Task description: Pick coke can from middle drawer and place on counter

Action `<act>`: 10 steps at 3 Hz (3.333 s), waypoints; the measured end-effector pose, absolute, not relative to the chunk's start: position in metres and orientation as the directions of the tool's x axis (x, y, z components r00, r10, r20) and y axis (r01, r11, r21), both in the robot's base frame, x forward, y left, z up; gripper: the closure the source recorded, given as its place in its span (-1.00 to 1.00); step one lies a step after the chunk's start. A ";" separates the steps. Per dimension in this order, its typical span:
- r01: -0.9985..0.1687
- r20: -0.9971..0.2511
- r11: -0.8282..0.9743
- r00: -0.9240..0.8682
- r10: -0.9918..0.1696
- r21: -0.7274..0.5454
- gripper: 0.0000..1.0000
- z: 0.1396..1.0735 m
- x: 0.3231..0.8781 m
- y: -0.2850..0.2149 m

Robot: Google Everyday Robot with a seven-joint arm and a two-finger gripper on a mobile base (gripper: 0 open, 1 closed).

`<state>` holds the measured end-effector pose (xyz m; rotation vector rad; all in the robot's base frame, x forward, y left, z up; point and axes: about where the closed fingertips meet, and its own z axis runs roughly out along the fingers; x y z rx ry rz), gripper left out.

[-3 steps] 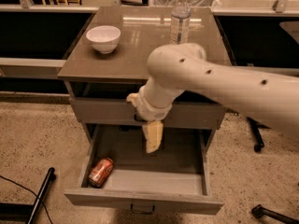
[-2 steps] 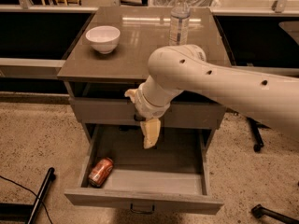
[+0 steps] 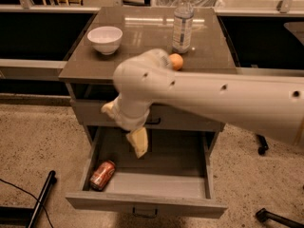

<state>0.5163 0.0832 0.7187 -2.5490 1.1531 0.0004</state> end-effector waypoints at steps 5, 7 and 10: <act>-0.408 -0.135 -0.823 0.912 -0.387 -0.396 -1.00 0.544 0.507 0.101; -0.269 -0.152 -0.866 0.962 -0.224 -0.423 -1.00 0.499 0.497 0.103; -0.285 -0.036 -0.816 0.950 -0.309 -0.503 -0.76 0.429 0.540 0.154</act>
Offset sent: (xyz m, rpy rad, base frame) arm -0.0072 0.0074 -0.0481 -0.0772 -0.1316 0.1900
